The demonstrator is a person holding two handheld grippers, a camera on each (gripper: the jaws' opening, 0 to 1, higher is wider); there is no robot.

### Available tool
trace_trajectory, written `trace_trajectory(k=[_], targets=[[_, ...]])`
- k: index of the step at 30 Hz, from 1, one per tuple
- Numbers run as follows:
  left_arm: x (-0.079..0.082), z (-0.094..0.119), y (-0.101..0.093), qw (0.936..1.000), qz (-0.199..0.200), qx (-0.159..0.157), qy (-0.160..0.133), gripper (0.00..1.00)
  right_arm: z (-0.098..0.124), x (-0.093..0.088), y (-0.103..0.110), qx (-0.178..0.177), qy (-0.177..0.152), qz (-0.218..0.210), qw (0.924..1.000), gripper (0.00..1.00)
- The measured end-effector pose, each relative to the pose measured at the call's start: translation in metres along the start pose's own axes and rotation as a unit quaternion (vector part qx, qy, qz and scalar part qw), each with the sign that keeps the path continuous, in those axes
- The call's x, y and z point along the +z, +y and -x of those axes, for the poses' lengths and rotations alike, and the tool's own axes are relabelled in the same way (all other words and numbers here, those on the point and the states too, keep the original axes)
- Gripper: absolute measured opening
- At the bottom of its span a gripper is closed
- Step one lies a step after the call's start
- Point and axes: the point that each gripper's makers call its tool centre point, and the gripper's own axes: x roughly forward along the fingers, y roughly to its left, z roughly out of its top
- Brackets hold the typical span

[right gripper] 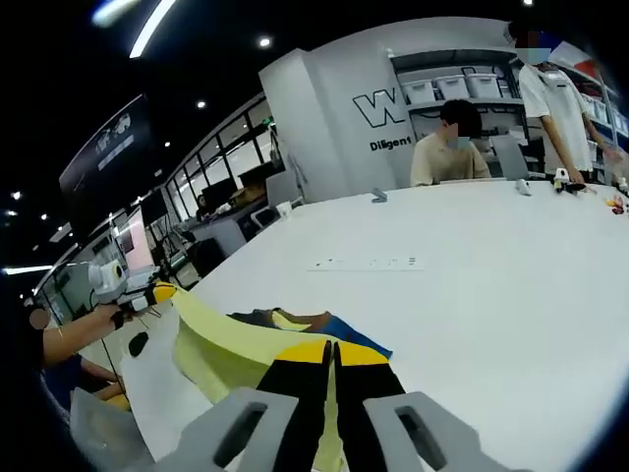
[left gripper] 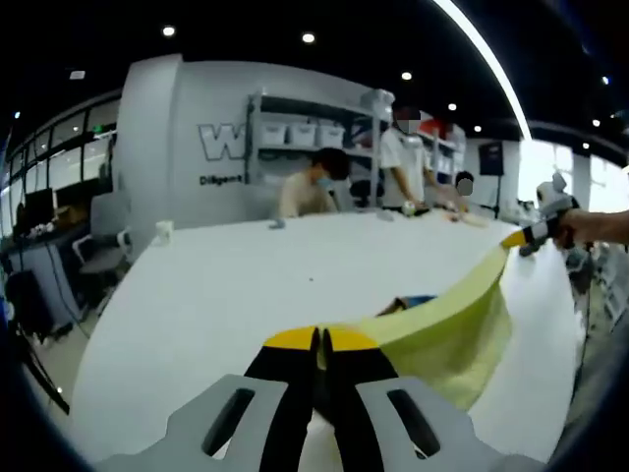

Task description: Fold the garment on the visible template until the final outline fits inside the template.

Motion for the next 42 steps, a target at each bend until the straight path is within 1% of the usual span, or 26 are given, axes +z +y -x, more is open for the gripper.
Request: trace_trajectory(k=[3,5,7,8,9,12,14,16,18,19,22,26,28,29,31,32,33,34,35,36,37,39,40,42], targets=[[-0.007,-0.013,0.002,0.9999,-0.008,-0.001,0.011,0.01,-0.010,0.000,-0.004,0.000,0.004,0.002,1.0000,0.00],[-0.010,-0.021,0.006,0.9999,-0.006,0.003,0.015,0.01,-0.018,0.000,-0.011,-0.003,0.006,0.000,1.0000,0.00],[-0.017,-0.033,0.014,0.9998,0.001,0.006,0.017,0.01,-0.026,-0.002,-0.016,-0.008,0.009,0.001,0.9999,0.00],[-0.019,-0.037,0.016,0.9998,0.005,0.006,0.017,0.01,-0.029,-0.004,-0.021,-0.016,0.016,0.020,0.9995,0.00],[-0.021,-0.040,0.017,0.9997,0.007,0.007,0.020,0.01,-0.033,-0.005,-0.021,-0.019,0.019,0.032,0.9991,0.00],[-0.035,-0.050,0.021,0.9993,0.006,0.008,0.037,0.01,-0.044,-0.008,-0.020,-0.021,0.018,0.025,0.9993,0.00],[-0.044,-0.055,0.023,0.9988,0.007,0.009,0.048,0.01,-0.054,-0.012,-0.026,-0.028,0.023,0.025,0.9991,0.00],[-0.050,-0.058,0.026,0.9987,0.012,0.010,0.049,0.01,-0.062,-0.016,-0.033,-0.031,0.023,0.020,0.9991,0.00],[-0.050,-0.059,0.023,0.9985,0.035,0.005,0.042,0.01,-0.067,-0.016,-0.038,-0.041,0.015,0.017,0.9989,0.00],[-0.055,-0.060,0.026,0.9981,0.045,0.005,0.041,0.01,-0.069,-0.017,-0.040,-0.043,0.013,0.017,0.9988,0.00],[-0.068,-0.065,0.031,0.9970,0.050,0.013,0.057,0.01,-0.080,-0.027,-0.043,-0.045,0.011,0.003,0.9989,0.00],[-0.073,-0.066,0.029,0.9960,0.060,0.007,0.066,0.01,-0.083,-0.035,-0.047,-0.051,0.017,0.002,0.9986,0.00],[-0.074,-0.068,0.027,0.9949,0.077,-0.001,0.065,0.01,-0.085,-0.035,-0.052,-0.058,0.008,-0.007,0.9983,0.00],[-0.075,-0.068,0.028,0.9945,0.079,0.000,0.069,0.01,-0.085,-0.035,-0.051,-0.057,0.005,-0.011,0.9983,0.00],[-0.078,-0.068,0.028,0.9939,0.081,0.001,0.075,0.01,-0.084,-0.035,-0.051,-0.060,0.005,-0.004,0.9982,0.00],[-0.077,-0.067,0.027,0.9942,0.079,-0.001,0.074,0.02,-0.083,-0.035,-0.055,-0.066,0.004,0.005,0.9978,0.00],[-0.073,-0.066,0.026,0.9955,0.068,-0.004,0.066,0.03,-0.081,-0.033,-0.060,-0.083,0.000,0.017,0.9964,0.00],[-0.067,-0.067,0.027,0.9978,0.046,-0.002,0.047,0.07,-0.079,-0.028,-0.062,-0.091,-0.013,0.034,0.9952,0.00],[-0.066,-0.068,0.028,0.9982,0.039,0.002,0.045,0.11,-0.079,-0.028,-0.060,-0.083,-0.014,0.035,0.9959,0.00],[-0.068,-0.068,0.029,0.9978,0.042,-0.003,0.052,0.16,-0.079,-0.027,-0.060,-0.075,-0.015,0.037,0.9964,0.03],[-0.068,-0.068,0.029,0.9978,0.040,-0.005,0.053,0.23,-0.079,-0.028,-0.059,-0.073,-0.014,0.040,0.9964,0.06],[-0.069,-0.068,0.029,0.9978,0.037,-0.009,0.053,0.32,-0.078,-0.031,-0.058,-0.069,-0.012,0.049,0.9964,0.13],[-0.074,-0.069,0.028,0.9976,0.027,-0.019,0.061,0.35,-0.078,-0.038,-0.055,-0.060,0.005,0.070,0.9957,0.15],[-0.083,-0.067,0.019,0.9961,0.013,-0.040,0.078,0.36,-0.079,-0.051,-0.055,-0.060,0.028,0.105,0.9922,0.19]])
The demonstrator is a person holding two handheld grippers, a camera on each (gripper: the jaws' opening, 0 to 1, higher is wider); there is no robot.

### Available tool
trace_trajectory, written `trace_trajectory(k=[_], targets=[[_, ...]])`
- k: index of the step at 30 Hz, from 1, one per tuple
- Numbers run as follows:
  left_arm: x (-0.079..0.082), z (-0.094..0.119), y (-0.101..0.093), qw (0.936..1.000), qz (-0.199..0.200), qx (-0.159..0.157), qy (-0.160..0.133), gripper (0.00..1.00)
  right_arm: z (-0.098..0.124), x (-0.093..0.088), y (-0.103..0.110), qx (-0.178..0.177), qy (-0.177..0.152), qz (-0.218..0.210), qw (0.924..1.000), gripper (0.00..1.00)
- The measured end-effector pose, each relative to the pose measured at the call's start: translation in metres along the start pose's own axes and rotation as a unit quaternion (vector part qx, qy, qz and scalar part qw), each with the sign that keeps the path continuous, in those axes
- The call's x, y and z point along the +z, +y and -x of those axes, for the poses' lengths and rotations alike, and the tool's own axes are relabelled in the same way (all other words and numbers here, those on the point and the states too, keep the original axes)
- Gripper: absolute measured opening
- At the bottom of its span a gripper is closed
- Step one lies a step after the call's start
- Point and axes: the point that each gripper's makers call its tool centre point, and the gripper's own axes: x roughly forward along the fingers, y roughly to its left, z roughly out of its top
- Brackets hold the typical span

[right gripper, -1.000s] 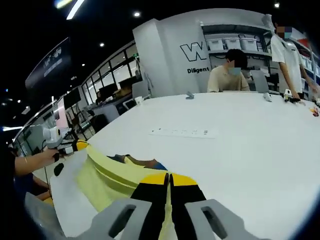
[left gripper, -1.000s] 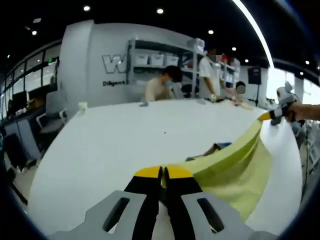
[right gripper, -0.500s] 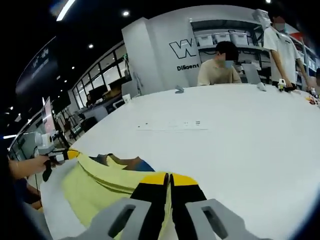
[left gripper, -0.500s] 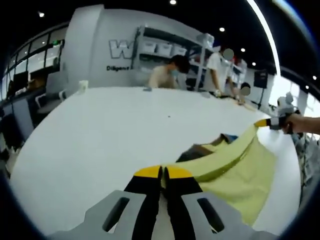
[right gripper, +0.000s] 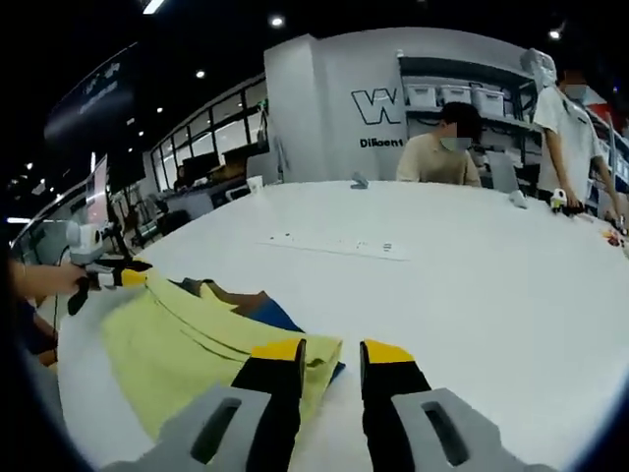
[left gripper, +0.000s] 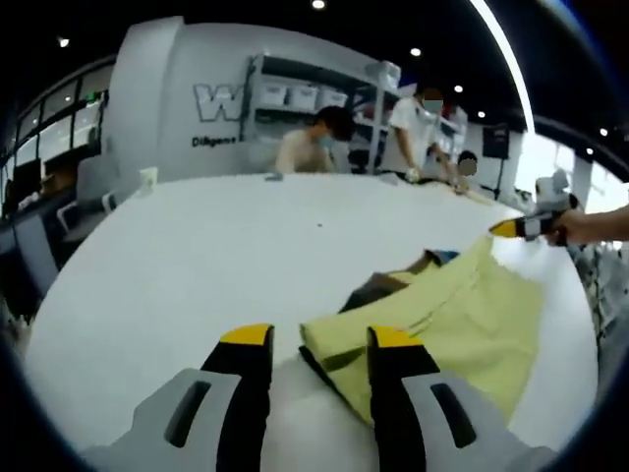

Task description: Fold the garment on the visible template until the final outline fits inside the template.

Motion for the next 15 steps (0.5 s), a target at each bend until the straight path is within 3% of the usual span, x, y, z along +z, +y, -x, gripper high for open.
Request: trace_trajectory(k=[5,7,10,13,15], targets=[[-0.022,0.003,-0.007,0.9972,-0.059,-0.009,0.045,0.38,0.001,-0.010,0.009,-0.001,0.017,0.041,0.9990,0.21],[-0.030,-0.001,-0.005,0.9972,-0.060,-0.007,0.045,0.38,-0.001,-0.015,0.015,0.011,0.023,0.049,0.9985,0.21],[-0.030,-0.004,0.000,0.9972,-0.060,-0.004,0.044,0.38,-0.006,-0.022,0.017,0.021,0.022,0.049,0.9983,0.22],[-0.023,-0.007,0.011,0.9989,-0.031,0.015,0.032,0.37,-0.012,-0.027,0.014,0.021,0.032,0.047,0.9981,0.22],[-0.022,-0.012,0.017,0.9988,-0.034,0.013,0.033,0.37,-0.016,-0.026,0.014,0.023,0.026,0.018,0.9992,0.23]])
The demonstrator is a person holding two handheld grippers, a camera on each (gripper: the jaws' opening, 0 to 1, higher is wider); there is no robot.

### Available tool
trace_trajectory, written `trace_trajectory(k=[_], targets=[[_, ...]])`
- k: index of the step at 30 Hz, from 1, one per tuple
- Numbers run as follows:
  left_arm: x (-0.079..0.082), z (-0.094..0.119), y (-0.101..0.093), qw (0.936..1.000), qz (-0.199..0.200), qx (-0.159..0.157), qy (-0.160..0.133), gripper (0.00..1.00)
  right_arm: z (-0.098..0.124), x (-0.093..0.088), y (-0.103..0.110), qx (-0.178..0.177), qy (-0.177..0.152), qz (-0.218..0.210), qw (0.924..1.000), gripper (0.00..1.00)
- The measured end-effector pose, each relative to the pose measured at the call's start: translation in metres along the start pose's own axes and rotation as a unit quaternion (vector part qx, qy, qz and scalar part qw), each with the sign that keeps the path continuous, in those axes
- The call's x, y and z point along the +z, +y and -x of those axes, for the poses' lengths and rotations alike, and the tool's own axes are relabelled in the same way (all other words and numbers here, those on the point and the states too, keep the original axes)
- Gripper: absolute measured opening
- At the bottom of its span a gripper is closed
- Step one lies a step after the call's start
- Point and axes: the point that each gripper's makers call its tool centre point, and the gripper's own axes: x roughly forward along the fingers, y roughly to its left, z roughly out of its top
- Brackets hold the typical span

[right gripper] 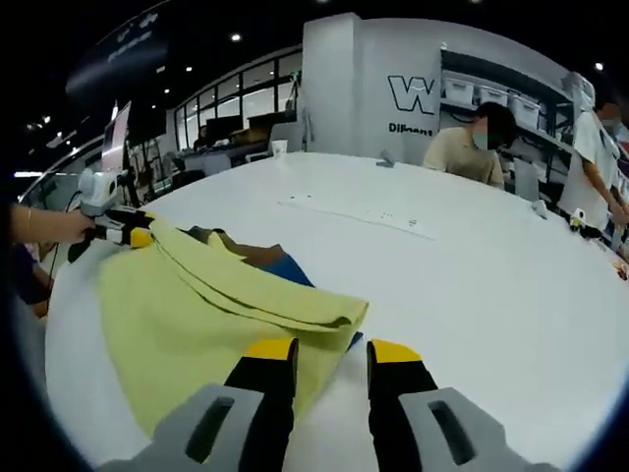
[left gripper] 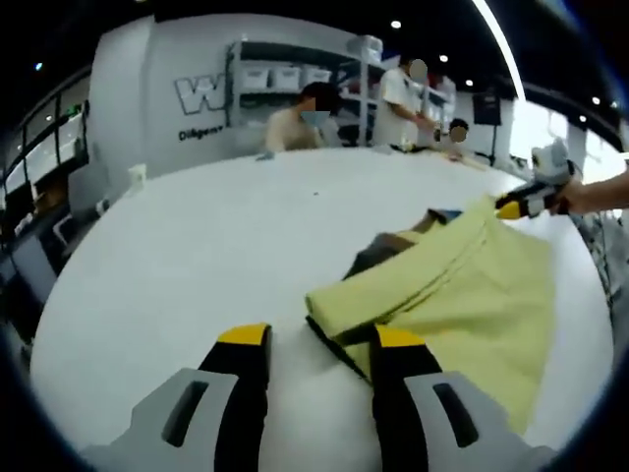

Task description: Fold the garment on the visible template until the final outline fits inside the template.

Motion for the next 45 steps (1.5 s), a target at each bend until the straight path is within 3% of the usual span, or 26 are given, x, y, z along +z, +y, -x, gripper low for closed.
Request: trace_trajectory(k=[4,9,11,15,19,24,29,33,40,45], targets=[[0.006,-0.009,0.000,1.0000,-0.007,-0.005,0.001,0.37,-0.012,0.004,-0.011,-0.012,-0.004,-0.031,0.9994,0.23],[0.029,-0.016,0.020,0.9966,0.053,0.050,-0.038,0.21,-0.019,0.027,-0.013,-0.015,-0.042,-0.097,0.9943,0.19],[0.035,-0.015,0.019,0.9961,0.051,0.056,-0.045,0.22,-0.022,0.030,-0.012,-0.008,-0.041,-0.085,0.9955,0.19],[0.030,-0.012,0.022,0.9943,0.080,0.058,-0.039,0.15,-0.022,0.038,-0.014,-0.014,-0.044,-0.089,0.9950,0.19],[0.024,-0.004,0.016,0.9953,0.079,0.051,-0.022,0.17,-0.017,0.039,-0.012,-0.015,-0.041,-0.089,0.9950,0.18],[0.015,0.014,0.008,0.9931,0.108,0.043,-0.014,0.17,-0.014,0.025,-0.005,-0.011,-0.024,-0.086,0.9960,0.18],[-0.001,0.034,-0.014,0.9943,0.101,0.033,-0.002,0.22,-0.005,0.013,0.015,0.018,-0.010,-0.071,0.9972,0.22],[-0.010,0.048,-0.034,0.9967,0.080,0.008,0.001,0.25,0.005,-0.003,0.039,0.042,0.022,-0.014,0.9988,0.22],[-0.032,0.067,-0.077,0.9977,0.056,-0.019,0.033,0.22,0.021,-0.026,0.057,0.040,0.045,-0.008,0.9981,0.24],[-0.046,0.079,-0.082,0.9967,0.063,-0.026,0.044,0.23,0.035,-0.038,0.059,0.037,0.052,-0.009,0.9979,0.25]])
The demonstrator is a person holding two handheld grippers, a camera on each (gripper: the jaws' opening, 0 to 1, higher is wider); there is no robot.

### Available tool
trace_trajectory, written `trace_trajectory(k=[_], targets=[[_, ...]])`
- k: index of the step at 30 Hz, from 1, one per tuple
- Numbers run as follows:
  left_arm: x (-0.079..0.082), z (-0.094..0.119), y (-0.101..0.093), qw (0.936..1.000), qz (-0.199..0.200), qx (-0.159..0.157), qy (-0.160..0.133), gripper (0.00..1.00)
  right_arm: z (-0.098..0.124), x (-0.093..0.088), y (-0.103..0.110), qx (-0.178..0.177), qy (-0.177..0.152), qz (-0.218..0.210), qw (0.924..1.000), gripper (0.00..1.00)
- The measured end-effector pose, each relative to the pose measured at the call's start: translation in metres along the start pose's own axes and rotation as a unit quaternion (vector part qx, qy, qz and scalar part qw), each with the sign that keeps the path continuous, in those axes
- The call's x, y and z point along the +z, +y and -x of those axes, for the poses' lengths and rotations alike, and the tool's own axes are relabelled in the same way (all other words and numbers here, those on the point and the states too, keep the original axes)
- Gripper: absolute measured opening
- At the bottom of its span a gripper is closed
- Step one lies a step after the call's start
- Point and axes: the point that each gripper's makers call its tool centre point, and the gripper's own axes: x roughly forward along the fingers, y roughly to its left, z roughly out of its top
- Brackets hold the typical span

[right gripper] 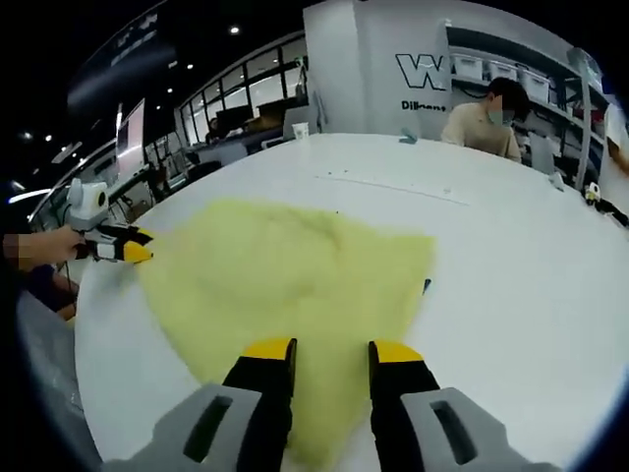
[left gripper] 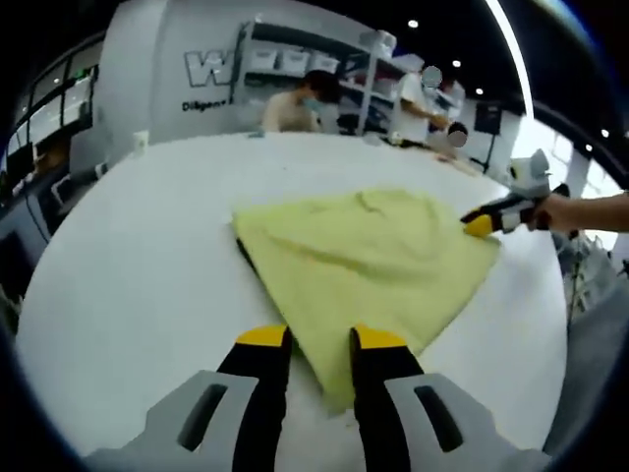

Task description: Fold the garment on the visible template until the final outline fits inside the template.

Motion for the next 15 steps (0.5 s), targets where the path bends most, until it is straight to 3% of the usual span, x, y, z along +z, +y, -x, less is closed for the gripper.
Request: trace_trajectory(k=[1,4,10,15], targets=[[-0.008,0.001,0.001,0.9999,0.013,0.006,0.007,0.23,0.004,-0.003,0.003,0.001,0.001,-0.002,1.0000,0.25],[-0.006,0.001,0.003,0.9995,0.031,0.001,-0.005,0.19,0.012,-0.009,0.001,-0.003,0.004,-0.001,1.0000,0.25],[-0.014,0.008,-0.002,0.9997,0.021,-0.002,0.009,0.14,0.024,-0.020,0.007,-0.007,0.007,-0.002,0.9999,0.24],[-0.019,0.011,0.002,0.9995,0.030,0.005,0.013,0.12,0.036,-0.027,-0.001,-0.013,-0.001,-0.044,0.9989,0.24]])
